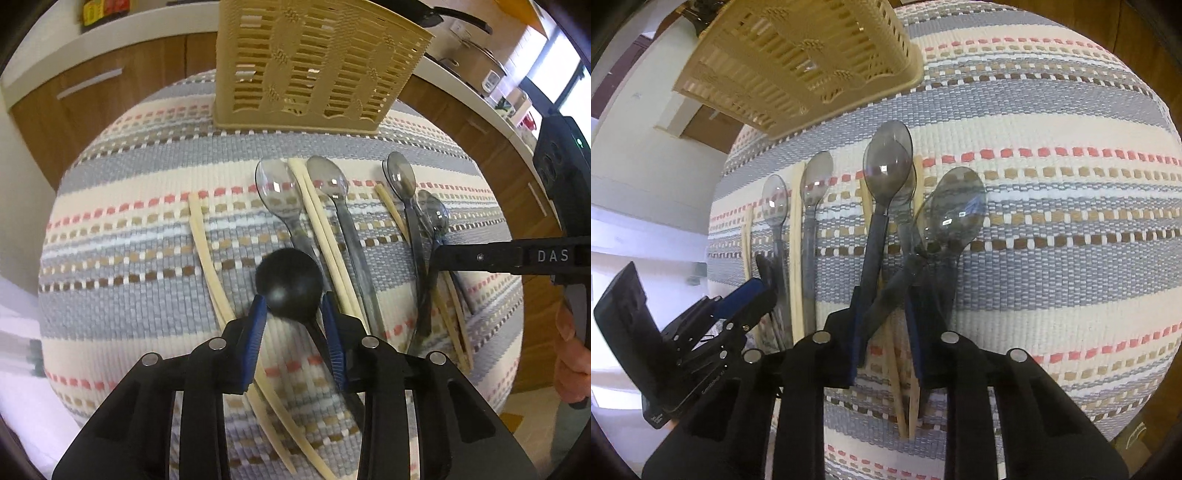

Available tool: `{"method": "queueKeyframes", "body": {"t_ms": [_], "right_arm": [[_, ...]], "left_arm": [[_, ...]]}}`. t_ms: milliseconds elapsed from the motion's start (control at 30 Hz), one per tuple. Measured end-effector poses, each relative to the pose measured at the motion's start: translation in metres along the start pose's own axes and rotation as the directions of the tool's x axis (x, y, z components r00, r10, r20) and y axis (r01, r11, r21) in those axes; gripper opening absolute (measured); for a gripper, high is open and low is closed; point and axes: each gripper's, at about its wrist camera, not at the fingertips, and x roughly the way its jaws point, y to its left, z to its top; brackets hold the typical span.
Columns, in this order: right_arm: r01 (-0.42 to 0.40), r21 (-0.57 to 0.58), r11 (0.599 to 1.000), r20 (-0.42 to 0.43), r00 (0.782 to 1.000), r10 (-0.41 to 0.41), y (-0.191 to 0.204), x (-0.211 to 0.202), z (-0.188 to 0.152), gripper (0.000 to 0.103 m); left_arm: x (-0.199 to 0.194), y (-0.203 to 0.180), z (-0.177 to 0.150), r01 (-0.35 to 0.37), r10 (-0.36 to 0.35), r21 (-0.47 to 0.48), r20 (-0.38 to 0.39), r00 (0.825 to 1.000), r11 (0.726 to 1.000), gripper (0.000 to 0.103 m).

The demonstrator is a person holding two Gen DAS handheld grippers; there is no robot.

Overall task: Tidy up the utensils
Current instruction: 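Grasp the black spoon with the left tool while the right tool grasps a clear spoon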

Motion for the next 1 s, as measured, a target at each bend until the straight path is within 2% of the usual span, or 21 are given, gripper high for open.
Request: {"method": "queueKeyframes", "body": {"t_ms": [133,233,300,367,433,533,600,733,767,800,833,1000], "right_arm": [[0.072,-0.016,0.997,-0.007,0.997,-0.073,0.004,0.011,0.008,0.018],[0.095,-0.025,0.995,-0.012,0.995,-0.095,0.01,0.015,0.015,0.018],[0.105,-0.032,0.994,-0.012,0.994,-0.105,0.014,0.018,0.017,0.017],[0.119,-0.054,0.991,-0.002,0.993,-0.12,0.018,0.018,0.018,0.012],[0.135,-0.08,0.988,0.02,0.991,-0.134,0.021,0.016,0.017,0.009],[0.135,-0.107,0.985,0.041,0.991,-0.131,0.02,0.01,0.013,0.005],[0.14,-0.124,0.982,0.048,0.99,-0.135,0.023,0.01,0.012,0.005],[0.121,-0.151,0.981,0.069,0.991,-0.112,0.019,0.004,0.006,0.002],[0.11,-0.157,0.981,0.077,0.992,-0.099,0.019,0.002,0.006,0.002],[0.108,-0.162,0.981,0.085,0.992,-0.095,0.022,0.003,0.005,0.002],[0.107,-0.167,0.98,0.095,0.991,-0.092,0.024,0.003,0.005,0.002],[0.065,-0.182,0.981,0.124,0.991,-0.042,0.021,-0.003,0.003,0.002]], "left_arm": [[0.004,0.001,0.009,-0.007,0.007,0.069,0.001,1.0,0.998,0.03],[0.008,0.0,0.019,-0.008,0.008,0.13,0.0,1.0,0.991,0.031],[0.009,0.002,0.024,0.034,-0.033,0.116,-0.018,0.999,0.993,0.039],[0.008,0.005,0.025,0.073,-0.071,0.092,-0.028,0.997,0.993,0.042],[0.008,0.008,0.024,0.073,-0.07,0.073,-0.037,0.997,0.995,0.043],[0.008,0.007,0.027,0.077,-0.074,0.052,-0.052,0.996,0.996,0.049],[0.008,0.002,0.025,0.043,-0.039,0.069,-0.057,0.998,0.997,0.049],[0.013,-0.021,0.022,-0.067,0.075,0.132,-0.056,0.996,0.989,0.041],[0.012,-0.02,0.021,-0.06,0.068,0.132,-0.056,0.996,0.989,0.032],[0.012,-0.02,0.022,-0.038,0.045,0.123,-0.06,0.997,0.992,0.019],[0.011,-0.019,0.023,-0.012,0.02,0.111,-0.065,0.998,0.994,0.014],[0.004,-0.009,0.018,0.031,-0.029,0.073,-0.021,0.999,0.997,0.007]]}}
